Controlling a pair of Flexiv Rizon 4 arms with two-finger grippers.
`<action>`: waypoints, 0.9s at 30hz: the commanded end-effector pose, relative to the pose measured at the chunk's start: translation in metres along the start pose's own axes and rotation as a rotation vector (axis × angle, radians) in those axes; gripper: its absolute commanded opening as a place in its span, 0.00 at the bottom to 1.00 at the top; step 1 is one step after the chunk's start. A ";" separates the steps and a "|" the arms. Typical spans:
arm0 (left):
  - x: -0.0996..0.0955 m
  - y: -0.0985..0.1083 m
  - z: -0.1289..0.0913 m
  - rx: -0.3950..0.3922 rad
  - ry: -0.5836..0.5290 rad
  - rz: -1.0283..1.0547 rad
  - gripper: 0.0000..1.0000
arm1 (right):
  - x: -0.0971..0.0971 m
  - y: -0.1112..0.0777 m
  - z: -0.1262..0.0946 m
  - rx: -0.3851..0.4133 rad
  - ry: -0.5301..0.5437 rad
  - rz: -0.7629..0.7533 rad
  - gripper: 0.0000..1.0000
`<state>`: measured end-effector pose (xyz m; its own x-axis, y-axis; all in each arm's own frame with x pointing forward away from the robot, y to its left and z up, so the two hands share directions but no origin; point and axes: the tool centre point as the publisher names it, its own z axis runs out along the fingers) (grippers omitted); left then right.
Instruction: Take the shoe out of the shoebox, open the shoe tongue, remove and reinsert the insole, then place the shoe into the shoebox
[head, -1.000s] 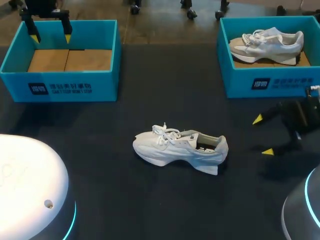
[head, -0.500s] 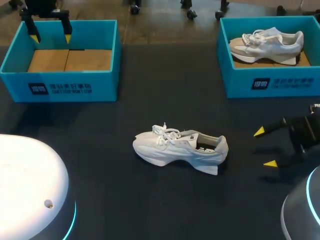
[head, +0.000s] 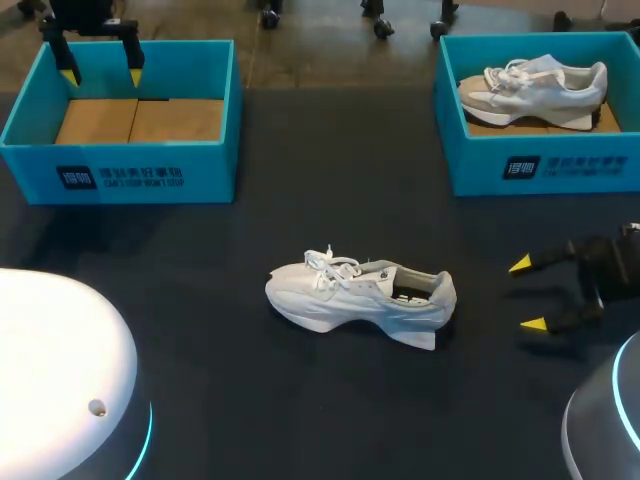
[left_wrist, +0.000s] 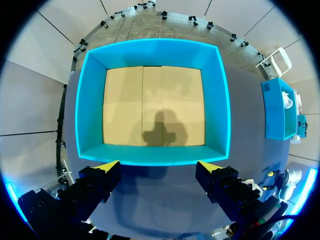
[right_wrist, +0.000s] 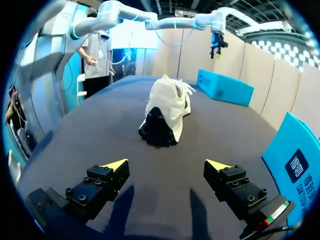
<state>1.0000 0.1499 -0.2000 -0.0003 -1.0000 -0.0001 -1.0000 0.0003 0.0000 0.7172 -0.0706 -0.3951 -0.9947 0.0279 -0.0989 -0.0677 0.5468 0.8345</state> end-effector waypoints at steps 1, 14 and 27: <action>0.000 0.000 0.000 0.000 0.000 0.000 1.00 | 0.000 0.006 0.000 0.015 -0.002 0.001 1.00; 0.000 0.000 0.000 0.000 0.000 0.000 1.00 | 0.000 0.006 0.000 0.015 -0.002 0.001 1.00; 0.000 0.000 0.000 0.000 0.000 0.000 1.00 | -0.006 0.021 0.018 0.053 -0.068 0.077 1.00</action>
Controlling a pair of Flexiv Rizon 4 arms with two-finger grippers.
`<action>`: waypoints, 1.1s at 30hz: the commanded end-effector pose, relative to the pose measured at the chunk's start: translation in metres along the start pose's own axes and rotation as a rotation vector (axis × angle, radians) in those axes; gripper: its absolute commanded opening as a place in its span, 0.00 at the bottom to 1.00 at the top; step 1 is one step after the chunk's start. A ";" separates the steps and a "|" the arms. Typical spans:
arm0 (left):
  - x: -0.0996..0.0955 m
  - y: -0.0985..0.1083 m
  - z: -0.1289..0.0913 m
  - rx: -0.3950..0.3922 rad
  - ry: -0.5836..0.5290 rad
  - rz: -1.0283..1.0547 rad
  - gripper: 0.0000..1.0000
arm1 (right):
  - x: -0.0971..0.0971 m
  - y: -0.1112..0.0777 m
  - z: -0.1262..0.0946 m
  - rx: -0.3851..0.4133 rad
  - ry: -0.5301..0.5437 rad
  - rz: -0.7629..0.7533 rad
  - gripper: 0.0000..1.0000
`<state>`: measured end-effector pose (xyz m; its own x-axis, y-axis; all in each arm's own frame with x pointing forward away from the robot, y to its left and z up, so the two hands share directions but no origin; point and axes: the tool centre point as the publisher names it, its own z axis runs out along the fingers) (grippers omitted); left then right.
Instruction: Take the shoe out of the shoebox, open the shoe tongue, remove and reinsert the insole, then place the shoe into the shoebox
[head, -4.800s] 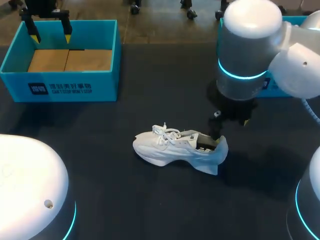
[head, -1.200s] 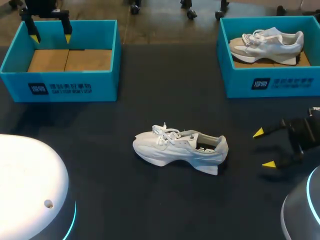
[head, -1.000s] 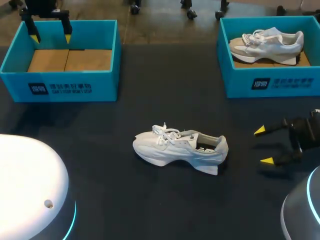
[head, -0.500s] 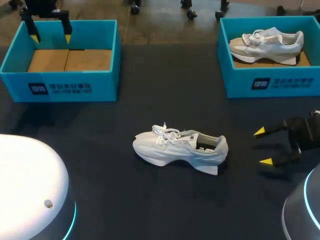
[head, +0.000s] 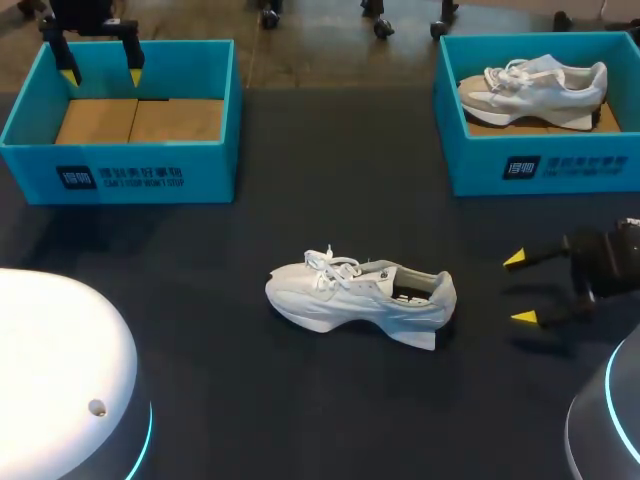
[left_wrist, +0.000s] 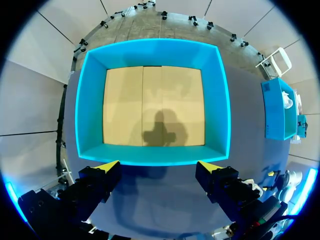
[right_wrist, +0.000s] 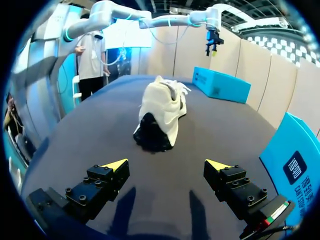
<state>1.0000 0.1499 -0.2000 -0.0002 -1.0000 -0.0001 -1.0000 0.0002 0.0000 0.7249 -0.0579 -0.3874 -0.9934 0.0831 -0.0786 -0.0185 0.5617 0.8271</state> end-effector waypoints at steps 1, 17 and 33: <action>0.000 0.000 0.000 0.000 0.000 0.000 1.00 | 0.004 0.011 0.014 0.037 -0.043 0.036 1.00; 0.000 0.000 0.000 0.000 0.000 0.000 1.00 | 0.028 0.027 0.045 0.010 -0.262 0.182 1.00; 0.000 0.000 0.000 0.000 0.000 0.000 1.00 | 0.037 0.034 0.071 0.031 -0.406 0.236 1.00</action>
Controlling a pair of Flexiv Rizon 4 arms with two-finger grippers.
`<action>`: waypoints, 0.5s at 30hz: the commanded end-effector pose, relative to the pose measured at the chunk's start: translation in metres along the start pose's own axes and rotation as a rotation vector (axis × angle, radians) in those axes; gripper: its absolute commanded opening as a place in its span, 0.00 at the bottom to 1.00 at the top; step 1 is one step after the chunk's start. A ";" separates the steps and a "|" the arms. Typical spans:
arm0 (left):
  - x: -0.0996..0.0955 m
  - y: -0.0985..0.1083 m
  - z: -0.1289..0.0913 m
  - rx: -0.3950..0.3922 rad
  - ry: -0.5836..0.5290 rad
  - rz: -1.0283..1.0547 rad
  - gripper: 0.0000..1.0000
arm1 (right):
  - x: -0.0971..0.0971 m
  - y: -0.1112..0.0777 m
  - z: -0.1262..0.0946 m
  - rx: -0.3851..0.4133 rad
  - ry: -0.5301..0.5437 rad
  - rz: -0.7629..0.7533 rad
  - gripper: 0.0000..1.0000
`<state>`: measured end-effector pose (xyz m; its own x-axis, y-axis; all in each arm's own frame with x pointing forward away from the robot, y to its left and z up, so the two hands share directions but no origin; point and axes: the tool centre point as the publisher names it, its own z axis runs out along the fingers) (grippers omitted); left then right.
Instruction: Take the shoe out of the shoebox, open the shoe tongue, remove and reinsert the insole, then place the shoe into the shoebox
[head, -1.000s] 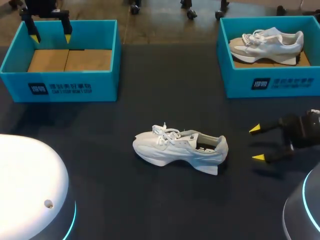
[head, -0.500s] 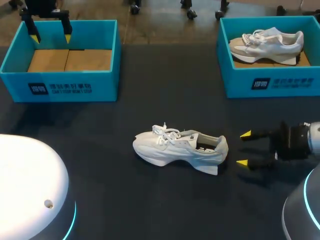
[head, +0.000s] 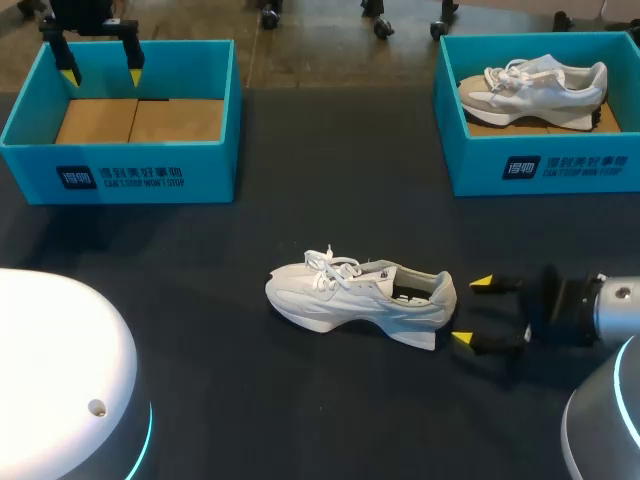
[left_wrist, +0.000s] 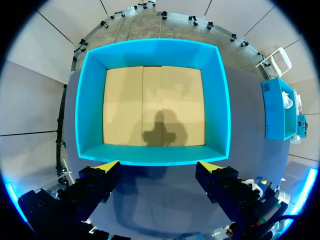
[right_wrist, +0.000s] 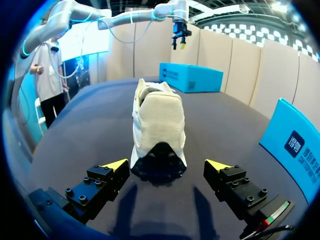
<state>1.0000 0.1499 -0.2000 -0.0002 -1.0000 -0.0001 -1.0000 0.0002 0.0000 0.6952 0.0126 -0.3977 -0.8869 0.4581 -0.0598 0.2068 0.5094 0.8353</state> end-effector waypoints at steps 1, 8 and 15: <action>0.000 0.000 0.000 0.000 0.000 0.000 1.00 | 0.006 0.003 0.014 0.007 -0.086 -0.001 1.00; 0.000 0.000 0.000 0.000 0.000 0.000 1.00 | 0.005 0.003 0.029 -0.024 -0.076 -0.014 1.00; 0.000 0.000 0.000 0.000 0.000 0.000 1.00 | 0.001 0.005 0.039 -0.036 -0.060 -0.019 1.00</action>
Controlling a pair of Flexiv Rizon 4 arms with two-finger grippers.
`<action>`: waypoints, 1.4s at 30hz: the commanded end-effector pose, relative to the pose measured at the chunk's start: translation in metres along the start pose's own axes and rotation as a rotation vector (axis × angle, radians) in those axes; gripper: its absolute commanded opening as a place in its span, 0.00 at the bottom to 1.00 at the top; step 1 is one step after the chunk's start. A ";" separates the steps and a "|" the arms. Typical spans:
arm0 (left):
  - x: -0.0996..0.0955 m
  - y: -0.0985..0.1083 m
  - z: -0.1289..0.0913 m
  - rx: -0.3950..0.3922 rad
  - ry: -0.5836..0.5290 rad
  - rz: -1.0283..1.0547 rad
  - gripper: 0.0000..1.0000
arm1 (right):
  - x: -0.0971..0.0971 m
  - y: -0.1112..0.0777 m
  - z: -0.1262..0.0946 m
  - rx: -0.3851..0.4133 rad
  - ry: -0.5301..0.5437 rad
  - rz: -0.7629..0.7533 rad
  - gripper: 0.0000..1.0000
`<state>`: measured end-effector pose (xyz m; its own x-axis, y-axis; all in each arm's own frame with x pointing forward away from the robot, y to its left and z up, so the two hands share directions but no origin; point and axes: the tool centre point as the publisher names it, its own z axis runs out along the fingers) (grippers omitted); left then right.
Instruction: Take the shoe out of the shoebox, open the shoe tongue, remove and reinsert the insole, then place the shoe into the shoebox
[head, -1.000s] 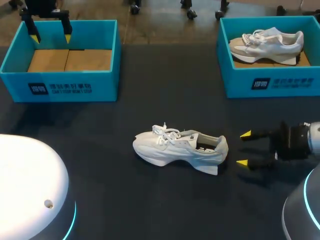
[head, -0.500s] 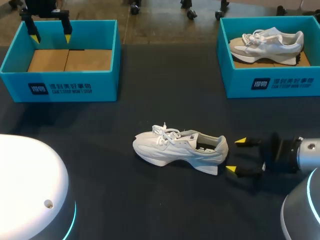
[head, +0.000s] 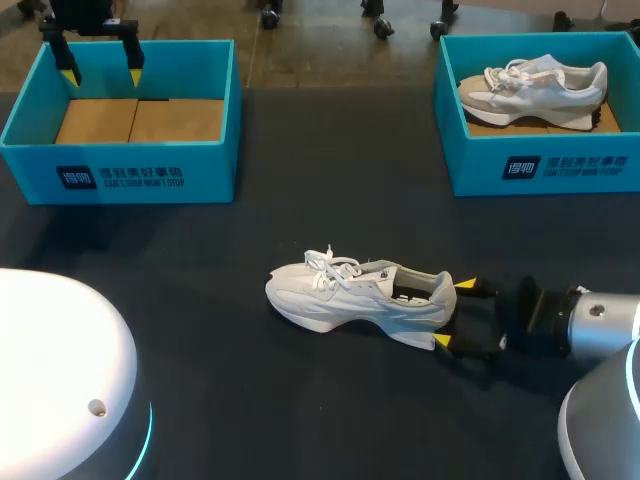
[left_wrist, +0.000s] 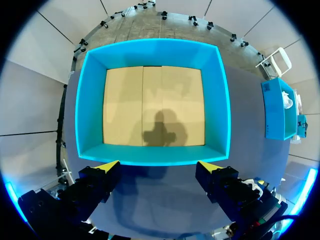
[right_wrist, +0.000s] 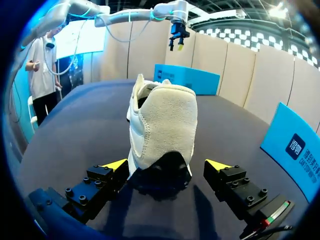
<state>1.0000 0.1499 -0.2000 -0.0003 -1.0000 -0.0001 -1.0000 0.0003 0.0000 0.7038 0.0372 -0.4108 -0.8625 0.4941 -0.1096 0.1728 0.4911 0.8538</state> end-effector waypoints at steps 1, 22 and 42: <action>0.000 0.000 0.000 0.000 0.000 0.000 1.00 | -0.003 0.001 0.012 0.000 0.006 0.000 1.00; 0.000 0.000 0.000 0.000 0.000 0.000 1.00 | -0.003 0.017 0.038 -0.042 0.097 0.004 1.00; 0.000 0.000 0.000 0.000 0.000 0.000 1.00 | -0.010 0.022 0.046 -0.065 0.225 -0.053 0.00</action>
<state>1.0000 0.1499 -0.2000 -0.0001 -1.0000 0.0000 -1.0000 0.0001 0.0000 0.7291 0.0795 -0.4154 -0.9433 0.3268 -0.0591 0.1021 0.4548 0.8847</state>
